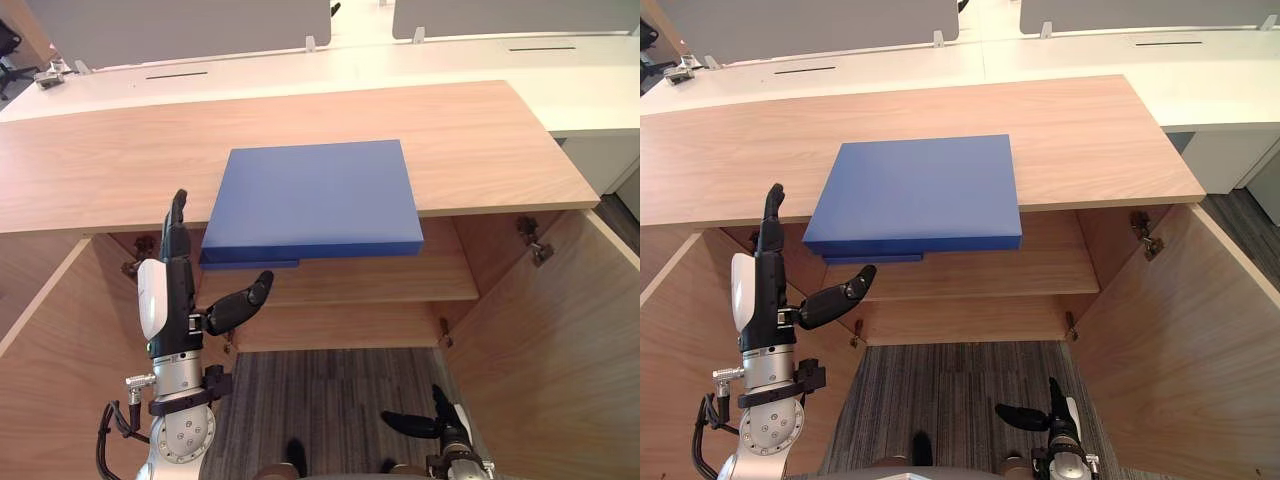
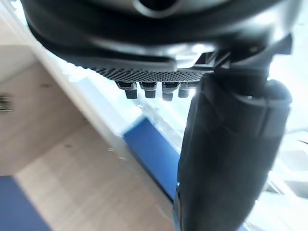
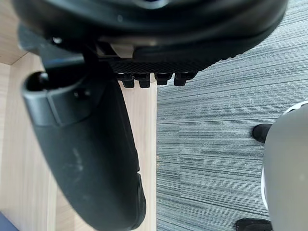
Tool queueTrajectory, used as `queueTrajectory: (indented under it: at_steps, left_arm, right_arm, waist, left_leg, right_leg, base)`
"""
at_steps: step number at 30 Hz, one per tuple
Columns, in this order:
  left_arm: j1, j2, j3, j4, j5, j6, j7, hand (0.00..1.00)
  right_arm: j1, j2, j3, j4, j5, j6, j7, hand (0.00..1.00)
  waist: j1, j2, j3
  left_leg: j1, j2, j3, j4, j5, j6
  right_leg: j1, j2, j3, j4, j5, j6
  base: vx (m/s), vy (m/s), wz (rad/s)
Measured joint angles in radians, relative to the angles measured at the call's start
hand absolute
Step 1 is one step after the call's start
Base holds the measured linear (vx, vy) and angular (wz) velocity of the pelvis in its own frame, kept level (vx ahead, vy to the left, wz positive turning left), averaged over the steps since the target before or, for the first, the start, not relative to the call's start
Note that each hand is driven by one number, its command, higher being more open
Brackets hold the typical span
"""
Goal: Walk over to the cabinet, pick up the folder, carry it to the office cabinet, place the folder inside the office cabinet, then close the office cabinet door
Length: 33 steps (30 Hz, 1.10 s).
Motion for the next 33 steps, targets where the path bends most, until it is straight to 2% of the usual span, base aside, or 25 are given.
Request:
queueTrajectory:
  at_steps: [8,13,14,16,23,27,33]
  left_arm:
    - [-0.06,0.099,-0.121,0.0,0.119,0.001,-0.018,1.0]
    - [-0.139,0.133,-0.171,0.033,0.197,0.01,-0.053,1.0]
    - [-0.16,0.14,-0.172,0.063,0.221,0.027,-0.059,0.0]
    - [-0.194,0.14,-0.172,0.132,0.283,0.069,-0.065,0.0]
    - [-0.304,0.142,-0.145,0.185,0.396,0.137,-0.049,0.0]
    - [-0.386,0.142,-0.107,0.201,0.416,0.164,-0.036,0.0]
    - [-0.395,0.148,-0.07,0.191,0.419,0.163,-0.045,0.0]
  right_arm:
    - [0.019,-0.01,0.033,0.002,0.0,-0.001,0.009,1.0]
    - [0.014,-0.01,0.033,0.001,0.001,-0.001,0.03,1.0]
    - [0.011,-0.01,0.034,0.001,0.001,-0.001,0.035,1.0]
    - [0.009,-0.01,0.035,0.001,0.003,-0.001,0.045,1.0]
    - [0.006,-0.01,0.032,-0.001,0.022,-0.001,0.077,1.0]
    - [0.006,-0.008,0.032,-0.002,0.041,0.0,0.095,1.0]
    - [0.007,-0.008,0.029,-0.01,0.061,0.0,0.1,1.0]
  waist:
    - [-0.003,0.0,-0.046]
    - [-0.015,0.0,-0.05]
    - [-0.024,0.0,-0.05]
    - [-0.028,-0.002,-0.051]
    - [-0.03,-0.006,-0.054]
    - [-0.037,-0.01,-0.056]
    - [-0.051,-0.013,-0.057]
  left_leg:
    - [0.018,0.002,0.024,-0.017,0.0,0.0]
    - [0.025,0.001,0.03,-0.019,0.0,0.0]
    - [0.026,0.001,0.03,-0.02,0.0,0.0]
    - [0.027,0.001,0.034,-0.025,0.0,0.0]
    - [0.027,0.001,0.04,-0.026,0.0,0.0]
    - [0.028,0.002,0.041,-0.026,0.0,0.0]
    - [0.029,0.004,0.054,-0.026,0.0,0.0]
  right_leg:
    - [-0.001,0.004,0.026,-0.002,0.0,0.0]
    - [0.0,0.005,0.032,-0.003,0.001,-0.001]
    - [0.001,0.005,0.032,-0.003,0.001,-0.002]
    - [-0.002,0.005,0.036,-0.004,0.002,-0.003]
    - [0.0,0.007,0.042,-0.025,0.012,-0.002]
    - [0.007,0.008,0.047,-0.044,0.024,-0.002]
    - [0.012,0.011,0.062,-0.068,0.042,-0.001]
  base:
    - [0.0,-0.004,-0.08]
    - [0.0,-0.005,-0.04]
    - [0.0,0.0,0.0]
    - [-0.03,-0.007,-0.05]
    - [-0.01,-0.002,-0.02]
    - [0.0,-0.005,-0.05]
    - [-0.01,-0.002,-0.07]
